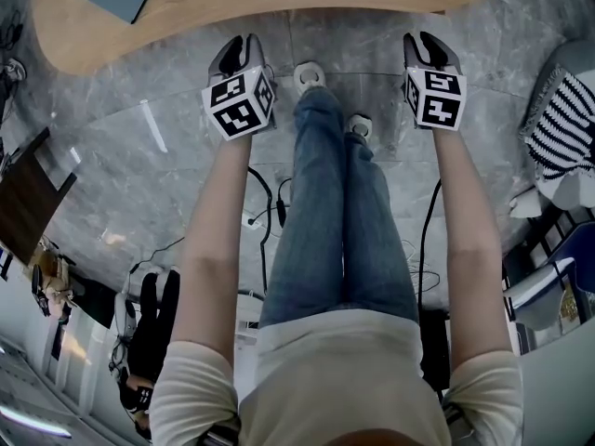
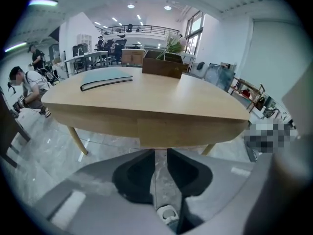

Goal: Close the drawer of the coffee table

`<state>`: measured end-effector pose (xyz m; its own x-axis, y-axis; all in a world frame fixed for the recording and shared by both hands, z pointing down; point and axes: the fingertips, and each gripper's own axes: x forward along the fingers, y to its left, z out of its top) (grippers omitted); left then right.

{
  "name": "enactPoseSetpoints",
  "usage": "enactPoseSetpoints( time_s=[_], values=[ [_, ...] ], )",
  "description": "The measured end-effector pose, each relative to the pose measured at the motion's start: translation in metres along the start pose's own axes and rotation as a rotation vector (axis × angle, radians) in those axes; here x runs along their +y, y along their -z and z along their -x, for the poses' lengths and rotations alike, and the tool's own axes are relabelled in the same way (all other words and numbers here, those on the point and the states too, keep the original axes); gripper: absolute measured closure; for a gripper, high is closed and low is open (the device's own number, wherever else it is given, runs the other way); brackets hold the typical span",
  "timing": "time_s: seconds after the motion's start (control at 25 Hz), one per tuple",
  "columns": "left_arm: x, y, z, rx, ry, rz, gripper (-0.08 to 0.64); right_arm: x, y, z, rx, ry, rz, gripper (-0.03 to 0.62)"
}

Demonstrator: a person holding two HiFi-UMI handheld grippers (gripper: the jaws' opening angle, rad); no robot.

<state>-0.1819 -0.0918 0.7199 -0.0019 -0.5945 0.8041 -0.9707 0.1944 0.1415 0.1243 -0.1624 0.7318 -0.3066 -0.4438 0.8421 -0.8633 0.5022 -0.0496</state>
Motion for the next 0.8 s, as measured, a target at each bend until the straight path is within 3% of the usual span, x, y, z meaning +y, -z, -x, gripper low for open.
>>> enactPoseSetpoints(
  time_s=[0.16, 0.36, 0.8],
  values=[
    [-0.015, 0.010, 0.020, -0.030, 0.023, 0.022, 0.554, 0.021, -0.006, 0.021, -0.092, -0.012, -0.031, 0.529],
    [-0.035, 0.018, 0.043, -0.075, 0.041, 0.057, 0.558, 0.035, -0.007, 0.053, -0.183, -0.017, -0.070, 0.592],
    [-0.072, 0.037, 0.123, -0.128, 0.068, 0.077, 0.558, 0.072, 0.003, 0.143, -0.270, -0.124, -0.118, 0.592]
  ],
)
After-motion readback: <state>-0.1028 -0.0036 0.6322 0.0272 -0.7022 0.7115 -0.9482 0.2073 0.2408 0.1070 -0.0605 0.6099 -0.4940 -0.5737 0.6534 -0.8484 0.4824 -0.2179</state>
